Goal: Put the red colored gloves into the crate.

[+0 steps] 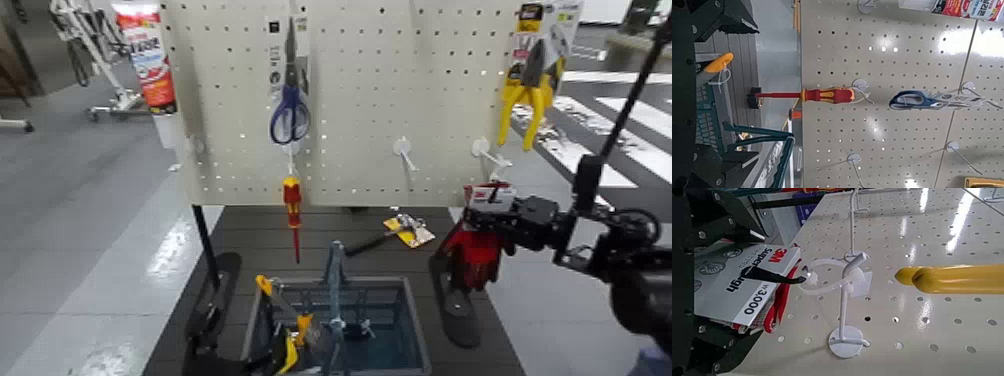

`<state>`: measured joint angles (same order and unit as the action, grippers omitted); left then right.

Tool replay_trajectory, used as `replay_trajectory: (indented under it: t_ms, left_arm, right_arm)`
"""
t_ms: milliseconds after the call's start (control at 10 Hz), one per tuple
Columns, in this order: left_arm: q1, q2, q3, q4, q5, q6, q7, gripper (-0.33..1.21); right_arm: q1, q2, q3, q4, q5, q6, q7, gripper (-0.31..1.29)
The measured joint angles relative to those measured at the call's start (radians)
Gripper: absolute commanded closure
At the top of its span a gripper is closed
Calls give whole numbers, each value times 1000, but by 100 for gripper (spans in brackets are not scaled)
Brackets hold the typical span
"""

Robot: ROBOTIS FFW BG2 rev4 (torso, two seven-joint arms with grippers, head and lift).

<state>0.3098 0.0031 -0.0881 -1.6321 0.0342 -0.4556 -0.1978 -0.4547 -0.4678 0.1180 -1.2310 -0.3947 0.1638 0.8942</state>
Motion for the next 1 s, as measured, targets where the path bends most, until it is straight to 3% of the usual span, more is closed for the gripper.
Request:
replay_trajectory:
  t_ms: [1000]
  left_arm:
    - [-2, 0, -2, 0, 0, 3, -3, 17]
  right_arm:
    - [-6, -9, 2, -12, 9, 11, 15, 115]
